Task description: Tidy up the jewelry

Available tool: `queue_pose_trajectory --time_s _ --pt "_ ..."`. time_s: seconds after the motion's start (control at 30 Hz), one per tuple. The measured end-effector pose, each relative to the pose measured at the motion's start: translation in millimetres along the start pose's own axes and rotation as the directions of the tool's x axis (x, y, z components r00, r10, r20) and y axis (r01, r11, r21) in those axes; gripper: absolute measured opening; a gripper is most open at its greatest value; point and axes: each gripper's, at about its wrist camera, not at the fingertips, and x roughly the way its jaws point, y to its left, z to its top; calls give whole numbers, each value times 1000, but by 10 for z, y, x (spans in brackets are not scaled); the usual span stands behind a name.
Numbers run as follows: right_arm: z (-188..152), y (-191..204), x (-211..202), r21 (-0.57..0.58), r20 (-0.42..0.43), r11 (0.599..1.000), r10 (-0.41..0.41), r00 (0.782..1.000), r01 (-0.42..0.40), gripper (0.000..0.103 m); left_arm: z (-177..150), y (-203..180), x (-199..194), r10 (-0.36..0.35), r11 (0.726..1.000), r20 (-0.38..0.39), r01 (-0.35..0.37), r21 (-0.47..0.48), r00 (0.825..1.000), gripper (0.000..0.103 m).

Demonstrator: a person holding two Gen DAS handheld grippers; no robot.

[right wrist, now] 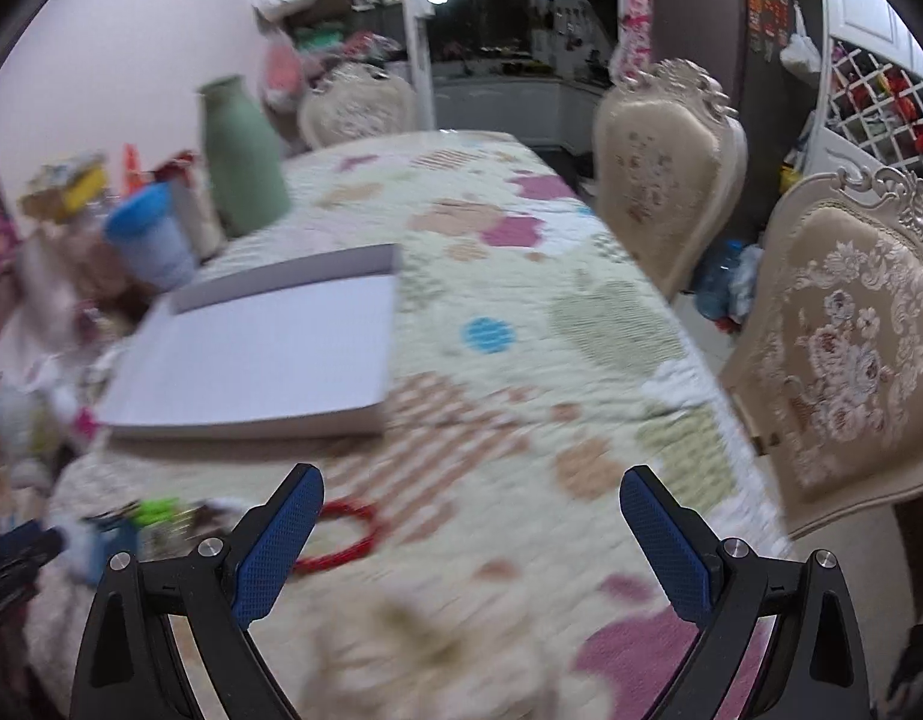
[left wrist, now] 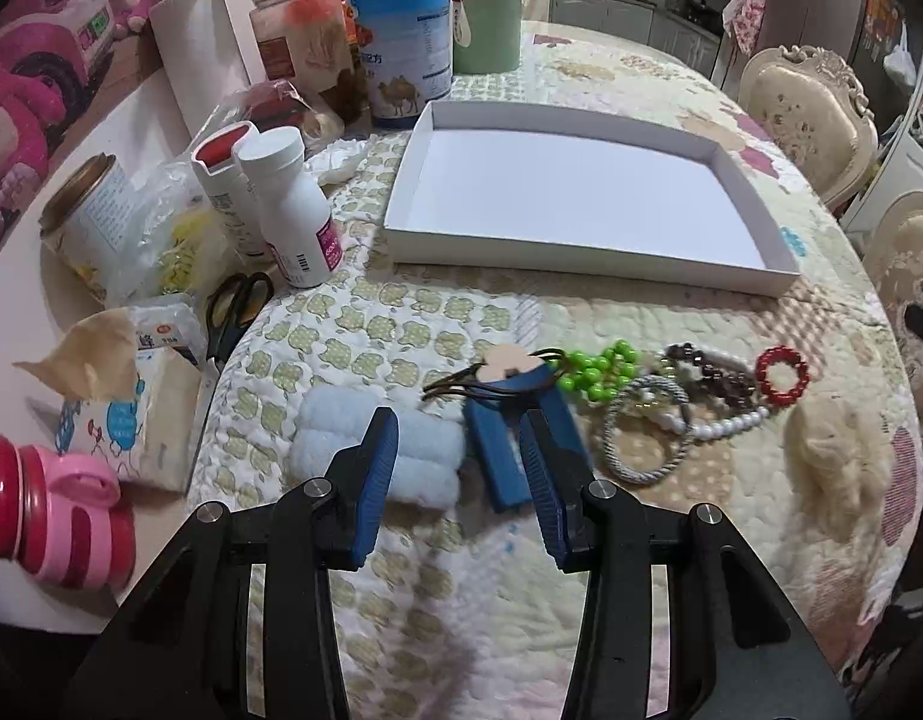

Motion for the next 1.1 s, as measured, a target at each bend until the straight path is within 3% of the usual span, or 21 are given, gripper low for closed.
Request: queue_pose_trajectory --time_s 0.17,0.37,0.6,1.1 --pt "-261 424 -266 -9 34 997 72 997 -72 99 -57 -97 -181 -6 1000 42 6 -1 999 42" --pt "-393 856 -411 -92 40 991 98 994 -94 99 -174 -113 -348 -20 1000 81 20 0 996 42" --pt "-428 993 -482 -124 40 985 122 992 -117 99 -237 -150 -461 -15 999 111 10 44 994 42" --pt "-431 1102 -475 -144 30 983 123 992 -118 99 -260 -132 -466 -35 999 104 31 41 994 42"
